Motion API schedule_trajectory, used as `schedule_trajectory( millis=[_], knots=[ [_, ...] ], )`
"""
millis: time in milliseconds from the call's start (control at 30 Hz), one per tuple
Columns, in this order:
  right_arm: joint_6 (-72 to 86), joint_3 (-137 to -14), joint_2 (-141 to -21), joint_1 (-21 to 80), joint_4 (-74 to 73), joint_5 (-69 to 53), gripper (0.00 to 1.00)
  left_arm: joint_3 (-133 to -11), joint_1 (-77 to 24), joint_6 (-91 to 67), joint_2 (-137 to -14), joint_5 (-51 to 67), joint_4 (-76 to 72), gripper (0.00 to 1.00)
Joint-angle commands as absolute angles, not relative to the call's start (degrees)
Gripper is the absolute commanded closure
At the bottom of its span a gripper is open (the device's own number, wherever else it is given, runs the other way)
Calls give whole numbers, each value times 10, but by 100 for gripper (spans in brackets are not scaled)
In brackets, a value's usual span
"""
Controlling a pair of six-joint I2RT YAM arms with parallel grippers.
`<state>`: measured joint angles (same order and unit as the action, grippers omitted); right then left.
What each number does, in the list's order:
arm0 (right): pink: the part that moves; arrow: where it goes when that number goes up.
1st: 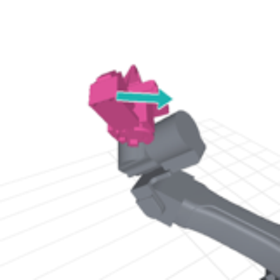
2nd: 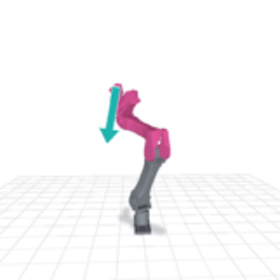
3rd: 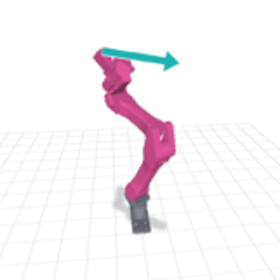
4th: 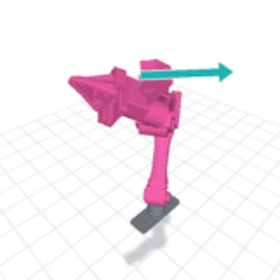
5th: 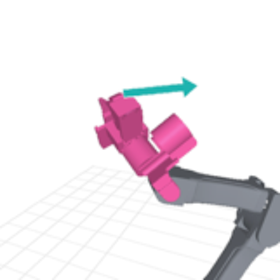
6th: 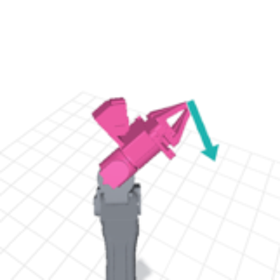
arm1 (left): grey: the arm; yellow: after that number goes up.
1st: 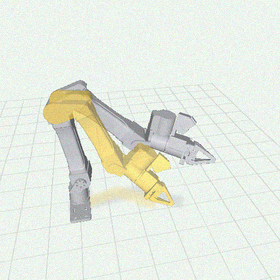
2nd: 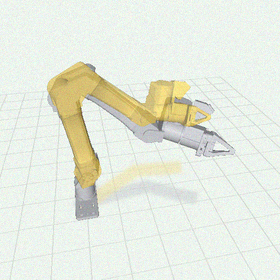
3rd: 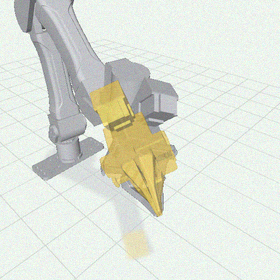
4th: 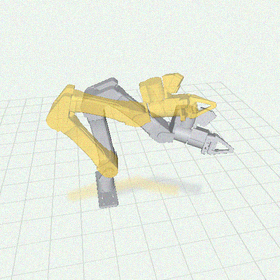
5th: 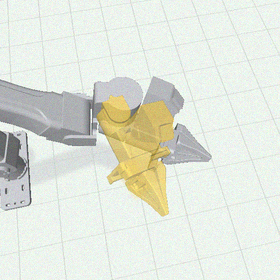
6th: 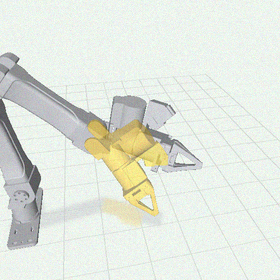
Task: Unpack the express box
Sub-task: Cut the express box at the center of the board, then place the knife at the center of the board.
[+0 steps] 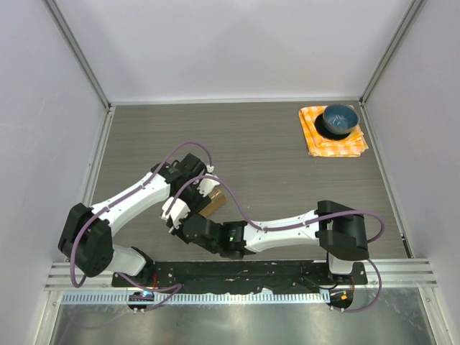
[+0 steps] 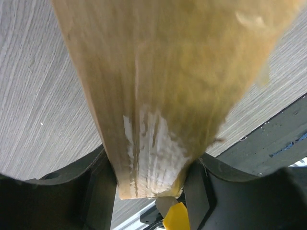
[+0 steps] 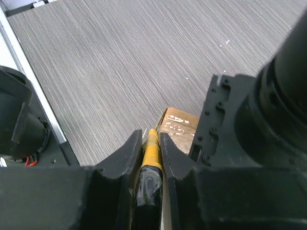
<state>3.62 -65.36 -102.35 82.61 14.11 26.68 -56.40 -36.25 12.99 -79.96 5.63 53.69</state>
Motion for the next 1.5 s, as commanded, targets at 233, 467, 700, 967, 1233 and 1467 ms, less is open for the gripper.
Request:
schedule_trajectory(
  millis=[233,467,700,967,1233,1467],
  knots=[
    [72,-675,-925,790,-98,249,99,-602,-383,174,-788,44,556,46],
    [133,-592,-781,790,-104,289,99,-594,-384,194,-795,20,561,47],
    [115,-541,-669,792,-11,331,99,-606,-384,191,-833,41,586,48],
    [248,-462,-592,740,-90,427,99,-638,-384,198,-804,45,629,38],
    [380,-325,-505,536,-27,238,95,-677,-383,186,-783,92,662,27],
    [452,-261,-520,420,75,86,71,-681,-385,176,-797,108,640,30]
  ],
)
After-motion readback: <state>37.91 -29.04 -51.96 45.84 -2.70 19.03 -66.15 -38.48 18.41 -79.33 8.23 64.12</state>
